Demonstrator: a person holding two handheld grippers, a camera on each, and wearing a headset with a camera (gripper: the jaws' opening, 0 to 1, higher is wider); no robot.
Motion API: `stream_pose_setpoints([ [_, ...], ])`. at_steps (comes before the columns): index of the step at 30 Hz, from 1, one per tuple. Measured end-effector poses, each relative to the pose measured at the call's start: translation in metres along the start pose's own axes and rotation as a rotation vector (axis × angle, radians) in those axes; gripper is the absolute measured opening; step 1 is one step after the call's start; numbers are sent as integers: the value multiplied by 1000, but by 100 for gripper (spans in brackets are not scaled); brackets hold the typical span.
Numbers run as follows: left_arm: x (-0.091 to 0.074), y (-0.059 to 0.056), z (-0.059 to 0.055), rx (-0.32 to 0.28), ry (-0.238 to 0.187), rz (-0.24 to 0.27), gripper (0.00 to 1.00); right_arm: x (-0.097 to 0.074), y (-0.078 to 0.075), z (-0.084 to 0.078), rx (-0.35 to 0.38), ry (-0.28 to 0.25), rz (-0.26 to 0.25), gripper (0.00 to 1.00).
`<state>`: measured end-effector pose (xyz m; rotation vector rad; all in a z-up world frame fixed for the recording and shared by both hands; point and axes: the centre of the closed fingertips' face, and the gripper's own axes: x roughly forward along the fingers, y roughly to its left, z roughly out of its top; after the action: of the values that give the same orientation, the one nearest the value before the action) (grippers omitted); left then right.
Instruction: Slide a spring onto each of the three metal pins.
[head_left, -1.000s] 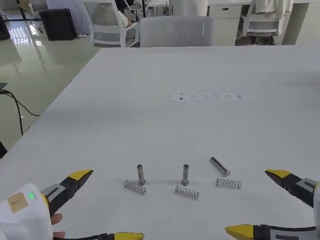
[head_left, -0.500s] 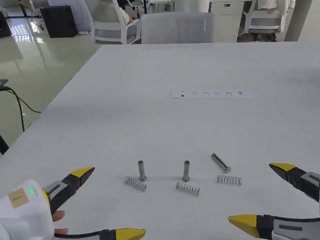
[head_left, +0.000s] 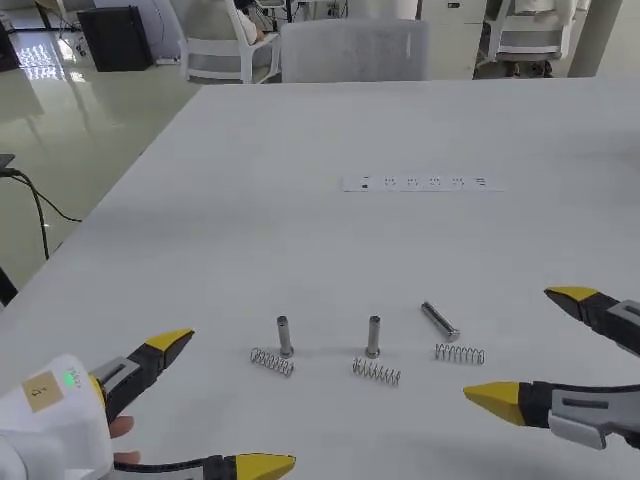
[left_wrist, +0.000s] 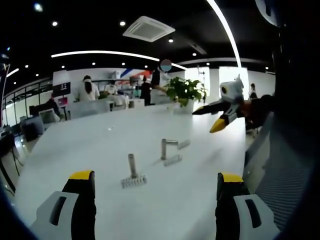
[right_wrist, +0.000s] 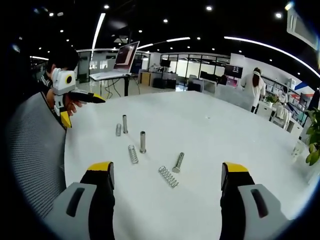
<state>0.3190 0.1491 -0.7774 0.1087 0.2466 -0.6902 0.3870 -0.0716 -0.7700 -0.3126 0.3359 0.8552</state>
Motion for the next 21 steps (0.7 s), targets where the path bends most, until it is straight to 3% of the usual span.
stream_pose_setpoints([
  [8,0,1,0,0,-3,2,98,16,-12,17,-42,17,12,85],
  [21,-1,3,1,0,-8,12,98,41,-24,18,-50,120,21,72],
])
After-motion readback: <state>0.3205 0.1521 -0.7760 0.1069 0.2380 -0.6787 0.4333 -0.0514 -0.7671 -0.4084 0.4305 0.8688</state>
